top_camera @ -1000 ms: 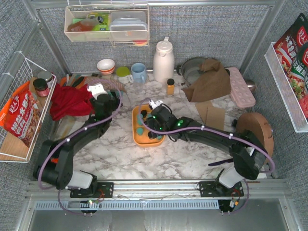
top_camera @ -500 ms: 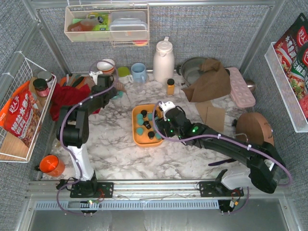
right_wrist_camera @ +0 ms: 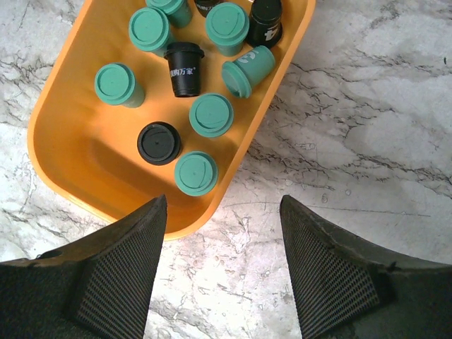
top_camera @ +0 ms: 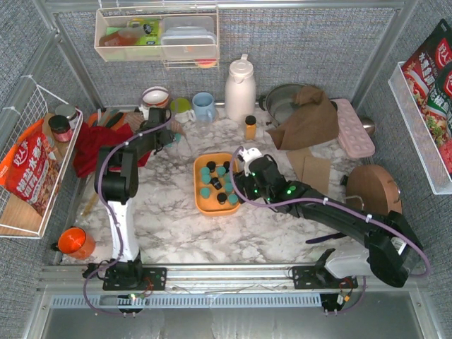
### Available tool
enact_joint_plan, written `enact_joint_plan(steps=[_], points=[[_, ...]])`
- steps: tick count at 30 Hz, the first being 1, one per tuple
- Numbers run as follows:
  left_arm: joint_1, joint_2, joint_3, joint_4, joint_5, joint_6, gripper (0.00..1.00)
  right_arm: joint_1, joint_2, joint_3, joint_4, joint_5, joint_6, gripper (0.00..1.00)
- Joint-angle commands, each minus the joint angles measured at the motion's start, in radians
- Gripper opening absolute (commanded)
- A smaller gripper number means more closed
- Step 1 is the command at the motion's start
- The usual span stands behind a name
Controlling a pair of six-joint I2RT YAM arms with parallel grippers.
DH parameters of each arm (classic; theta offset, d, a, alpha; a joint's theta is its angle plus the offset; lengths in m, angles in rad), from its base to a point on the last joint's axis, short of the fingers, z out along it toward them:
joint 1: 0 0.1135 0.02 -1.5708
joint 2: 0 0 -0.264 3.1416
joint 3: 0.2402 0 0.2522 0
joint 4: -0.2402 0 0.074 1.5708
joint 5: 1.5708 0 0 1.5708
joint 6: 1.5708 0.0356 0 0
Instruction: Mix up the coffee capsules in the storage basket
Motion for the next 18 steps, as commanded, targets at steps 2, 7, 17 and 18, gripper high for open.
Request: enact_joint_plan(steps=[2,7,17,18], points=[[0.001,0.032,0.015,-0.033,0.056,0.008,0.66,-0.009,-0.014,-0.007,0.026,-0.007,0.019,0.7],[0.002,0.058,0.033,-0.053,0.068,0.018,0.64,-0.018,-0.014,-0.008,0.027,-0.01,0.023,0.7],[0.002,0.026,-0.002,-0.045,0.06,0.047,0.4,-0.03,-0.011,-0.012,0.032,-0.021,0.029,0.7],[0.002,0.014,-0.012,-0.041,0.058,0.05,0.39,-0.031,-0.011,-0.013,0.031,-0.022,0.031,0.7]])
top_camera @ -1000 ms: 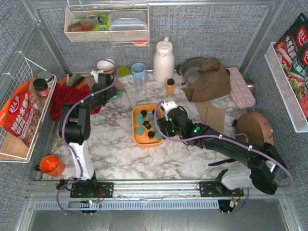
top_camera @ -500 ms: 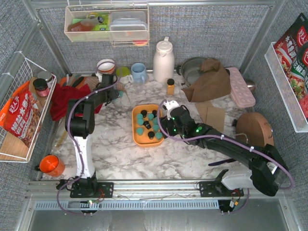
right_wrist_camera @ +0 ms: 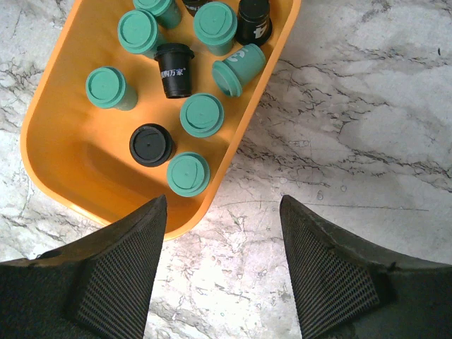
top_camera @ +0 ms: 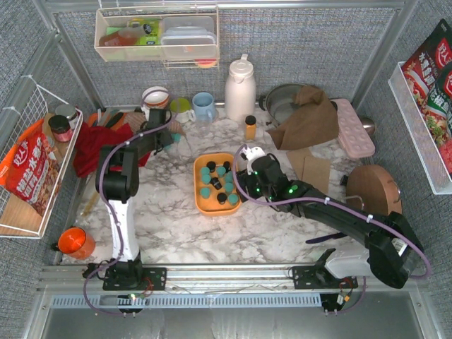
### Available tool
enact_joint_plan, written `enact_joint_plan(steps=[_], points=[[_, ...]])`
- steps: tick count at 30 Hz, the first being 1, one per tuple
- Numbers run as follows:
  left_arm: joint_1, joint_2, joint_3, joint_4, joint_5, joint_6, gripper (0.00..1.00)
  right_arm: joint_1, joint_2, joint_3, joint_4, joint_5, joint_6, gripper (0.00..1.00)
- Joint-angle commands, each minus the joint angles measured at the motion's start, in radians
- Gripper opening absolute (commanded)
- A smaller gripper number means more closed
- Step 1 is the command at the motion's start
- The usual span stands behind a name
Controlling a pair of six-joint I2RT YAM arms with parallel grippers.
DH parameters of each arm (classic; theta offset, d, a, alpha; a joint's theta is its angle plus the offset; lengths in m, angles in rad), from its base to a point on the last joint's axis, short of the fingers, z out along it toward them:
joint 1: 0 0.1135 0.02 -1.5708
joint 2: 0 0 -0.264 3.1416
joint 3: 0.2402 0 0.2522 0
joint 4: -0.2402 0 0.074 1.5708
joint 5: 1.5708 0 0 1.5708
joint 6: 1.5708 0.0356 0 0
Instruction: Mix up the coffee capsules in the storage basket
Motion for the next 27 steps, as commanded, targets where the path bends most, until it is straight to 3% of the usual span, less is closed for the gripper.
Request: enact_joint_plan(steps=[1,9,19,27], points=[[0.0,-0.039,-0.038,-0.049,0.014,0.017,0.39,-0.005,-0.002,-0.002,0.027,-0.015,0.012,0.7],[-0.05,-0.273,-0.194,0.012,0.055,0.05,0.38,-0.015,-0.004,-0.007,0.028,-0.011,0.013,0.7],[-0.342,-0.626,-0.43,0.03,0.129,0.187,0.38,-0.044,-0.02,-0.028,0.03,0.019,0.032,0.7],[-0.477,-0.79,-0.614,0.116,0.279,0.153,0.38,-0.067,-0.023,-0.049,0.044,0.011,0.057,0.7]])
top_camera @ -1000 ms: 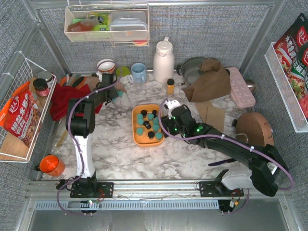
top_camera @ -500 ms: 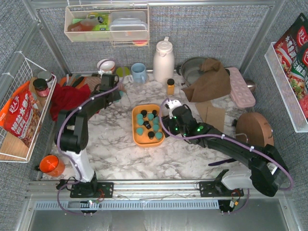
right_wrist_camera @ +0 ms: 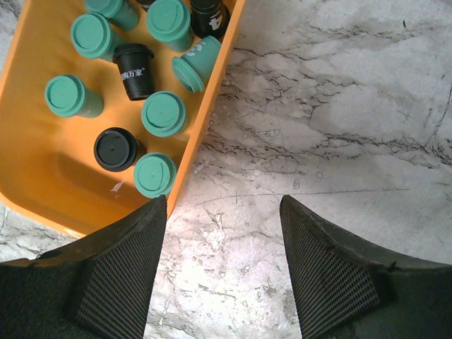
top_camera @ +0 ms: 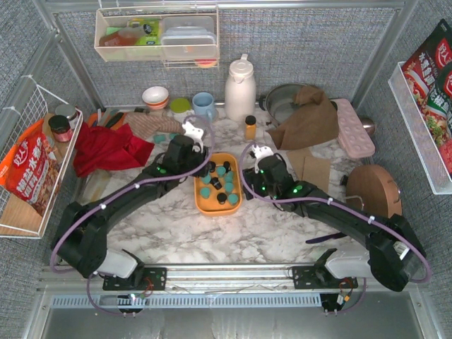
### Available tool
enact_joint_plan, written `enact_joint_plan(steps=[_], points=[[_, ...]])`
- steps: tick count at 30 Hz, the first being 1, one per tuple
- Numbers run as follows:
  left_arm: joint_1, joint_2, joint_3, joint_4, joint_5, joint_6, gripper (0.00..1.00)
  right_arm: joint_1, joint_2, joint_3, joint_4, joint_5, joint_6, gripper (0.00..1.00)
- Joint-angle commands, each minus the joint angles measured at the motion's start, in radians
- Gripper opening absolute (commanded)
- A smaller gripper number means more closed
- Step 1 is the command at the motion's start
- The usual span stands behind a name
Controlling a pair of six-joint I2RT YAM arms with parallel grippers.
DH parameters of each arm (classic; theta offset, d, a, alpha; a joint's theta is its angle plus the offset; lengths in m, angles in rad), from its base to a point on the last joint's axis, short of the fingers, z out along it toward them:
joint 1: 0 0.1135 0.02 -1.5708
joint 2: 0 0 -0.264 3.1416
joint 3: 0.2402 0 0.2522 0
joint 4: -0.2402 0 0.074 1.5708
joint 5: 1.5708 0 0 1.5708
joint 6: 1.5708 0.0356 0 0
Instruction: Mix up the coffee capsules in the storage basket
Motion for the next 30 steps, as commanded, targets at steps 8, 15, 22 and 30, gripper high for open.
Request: enact_joint_plan(steps=[8,15,22,30], points=[[-0.125,-0.026,-0.13,0.068,0.106,-0.028,0.41,-0.023,-0.008,-0.023,0.043,0.01,0.031,0.7],[-0.161,0.03,-0.145,0.099,0.071,-0.053,0.46,-0.037,-0.009,-0.032,0.05,0.008,0.044,0.71],[-0.166,0.037,-0.125,0.1,-0.057,-0.039,0.56,-0.045,-0.014,-0.035,0.05,0.007,0.049,0.75],[-0.166,-0.008,-0.115,0.118,-0.182,-0.057,0.64,-0.051,-0.023,-0.038,0.047,0.007,0.049,0.84]])
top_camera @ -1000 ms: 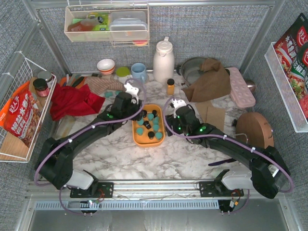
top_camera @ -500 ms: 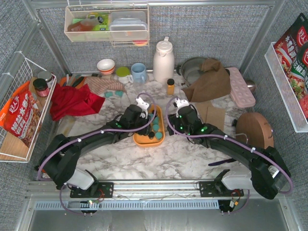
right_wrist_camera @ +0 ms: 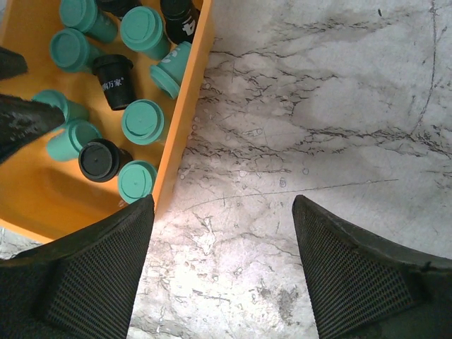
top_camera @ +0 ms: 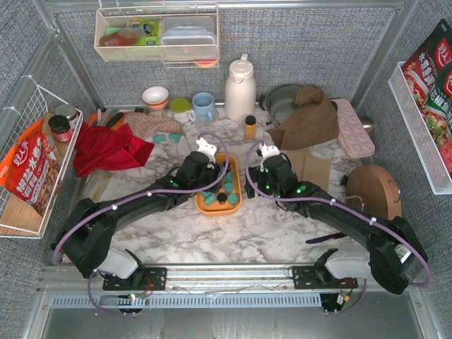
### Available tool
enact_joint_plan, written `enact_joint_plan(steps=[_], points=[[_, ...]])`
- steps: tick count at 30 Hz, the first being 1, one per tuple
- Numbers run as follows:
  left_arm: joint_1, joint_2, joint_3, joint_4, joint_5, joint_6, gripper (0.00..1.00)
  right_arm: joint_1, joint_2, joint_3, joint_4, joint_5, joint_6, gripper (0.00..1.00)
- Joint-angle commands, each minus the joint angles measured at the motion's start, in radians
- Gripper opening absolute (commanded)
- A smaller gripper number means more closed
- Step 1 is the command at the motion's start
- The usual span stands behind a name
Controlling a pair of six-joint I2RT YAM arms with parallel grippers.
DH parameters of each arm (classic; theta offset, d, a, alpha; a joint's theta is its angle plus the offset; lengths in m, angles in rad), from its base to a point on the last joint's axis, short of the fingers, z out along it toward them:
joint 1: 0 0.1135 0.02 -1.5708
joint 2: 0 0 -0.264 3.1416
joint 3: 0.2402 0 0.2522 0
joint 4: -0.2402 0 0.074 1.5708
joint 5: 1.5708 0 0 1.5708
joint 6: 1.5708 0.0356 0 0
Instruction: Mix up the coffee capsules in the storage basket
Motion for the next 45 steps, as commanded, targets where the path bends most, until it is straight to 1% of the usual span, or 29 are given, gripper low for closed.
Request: enact_joint_plan(steps=[1,4,8,10,13,15,17,22,27,29,33,37,42,45], points=[[0.003,-0.041,0.013,0.04,-0.17,-0.017,0.65,-0.002,-0.009,-0.002,0.019,0.007,0.006,0.84],[0.026,-0.058,0.029,0.033,-0.304,-0.022,0.69,-0.004,-0.014,-0.004,0.022,0.01,0.006,0.84],[0.12,-0.043,0.069,0.002,-0.368,-0.06,0.73,-0.003,-0.027,-0.013,0.029,0.022,0.0,0.84],[0.194,-0.015,0.091,-0.015,-0.367,-0.079,0.74,-0.004,-0.033,-0.018,0.032,0.03,-0.003,0.85],[0.309,0.047,0.136,-0.012,-0.317,-0.084,0.74,-0.005,-0.039,-0.023,0.036,0.034,-0.005,0.85],[0.363,0.123,0.19,-0.022,-0.272,-0.101,0.74,-0.006,-0.038,-0.023,0.036,0.035,-0.007,0.85],[0.396,0.194,0.26,-0.04,-0.262,-0.118,0.73,-0.005,-0.035,-0.022,0.035,0.035,-0.009,0.85],[0.431,0.358,0.421,-0.054,-0.302,-0.141,0.73,-0.006,-0.036,-0.021,0.033,0.037,-0.015,0.85],[0.469,0.475,0.502,-0.027,-0.306,-0.186,0.72,-0.006,-0.03,-0.02,0.033,0.038,-0.018,0.85],[0.479,0.512,0.527,-0.007,-0.302,-0.193,0.72,-0.006,-0.025,-0.019,0.034,0.035,-0.018,0.85],[0.482,0.57,0.534,0.106,-0.254,-0.155,0.71,-0.006,-0.013,-0.014,0.033,0.025,-0.018,0.85],[0.482,0.607,0.537,0.175,-0.285,-0.138,0.71,-0.005,-0.008,-0.009,0.027,0.021,-0.021,0.85],[0.486,0.663,0.588,0.164,-0.308,-0.137,0.71,-0.005,-0.003,-0.007,0.028,0.018,-0.022,0.85],[0.489,0.704,0.632,0.145,-0.296,-0.12,0.71,-0.005,0.002,-0.004,0.027,0.015,-0.022,0.85]])
